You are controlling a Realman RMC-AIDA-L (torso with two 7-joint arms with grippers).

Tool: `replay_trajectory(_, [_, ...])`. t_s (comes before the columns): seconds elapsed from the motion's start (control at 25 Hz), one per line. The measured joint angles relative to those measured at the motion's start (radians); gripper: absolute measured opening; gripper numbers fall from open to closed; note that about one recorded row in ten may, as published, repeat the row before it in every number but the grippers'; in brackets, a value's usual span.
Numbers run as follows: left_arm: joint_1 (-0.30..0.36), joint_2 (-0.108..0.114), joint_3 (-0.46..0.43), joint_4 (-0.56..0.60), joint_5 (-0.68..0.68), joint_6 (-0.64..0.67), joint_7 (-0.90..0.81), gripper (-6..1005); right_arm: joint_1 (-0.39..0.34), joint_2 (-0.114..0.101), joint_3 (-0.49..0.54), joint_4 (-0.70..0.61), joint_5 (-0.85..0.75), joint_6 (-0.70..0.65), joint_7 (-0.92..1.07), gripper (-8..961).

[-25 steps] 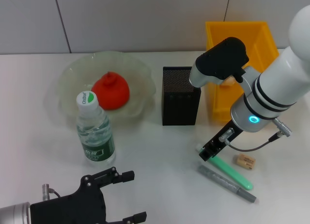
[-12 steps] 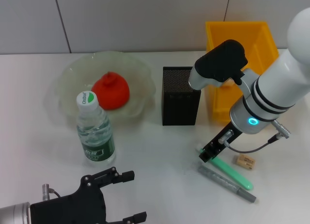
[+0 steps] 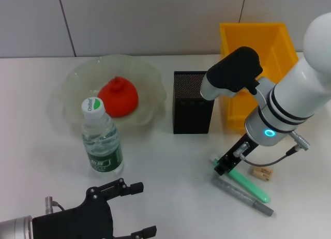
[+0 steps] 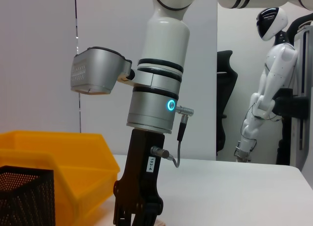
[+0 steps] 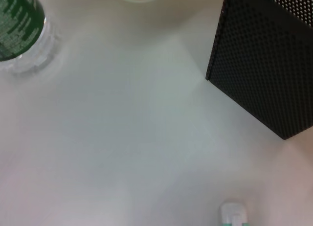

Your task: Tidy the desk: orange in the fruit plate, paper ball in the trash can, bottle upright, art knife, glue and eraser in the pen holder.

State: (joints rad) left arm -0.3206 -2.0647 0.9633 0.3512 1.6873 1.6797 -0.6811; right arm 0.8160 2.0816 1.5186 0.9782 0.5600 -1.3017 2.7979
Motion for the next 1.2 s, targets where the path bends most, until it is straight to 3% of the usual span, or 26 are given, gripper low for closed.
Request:
replay_trajectory(0.24, [0.0,-0.002,0.002,0.0,0.001,0.0,0.0,809,-0.001,0.0,0.0,-0.008,0.008,0.011,-0.013,314])
replay_trajectory(0.76, [0.0,-0.002,0.008,-0.002,0.002,0.0,0.0,808,-0.009,-0.001,0.009,0.014,0.051,0.008,-0.052,176])
replay_trajectory(1.0, [-0.001,-0.002,0.008,-0.002,0.002,0.0,0.0,809,-0.04,-0.006,0.04,0.142,0.051,-0.056,-0.059,168])
replay_trajectory(1.2, [-0.005,-0.001,0.008,-0.002,0.002,0.0,-0.008,809,-0.06,-0.007,0.183,0.274,0.11,-0.18,-0.125,171])
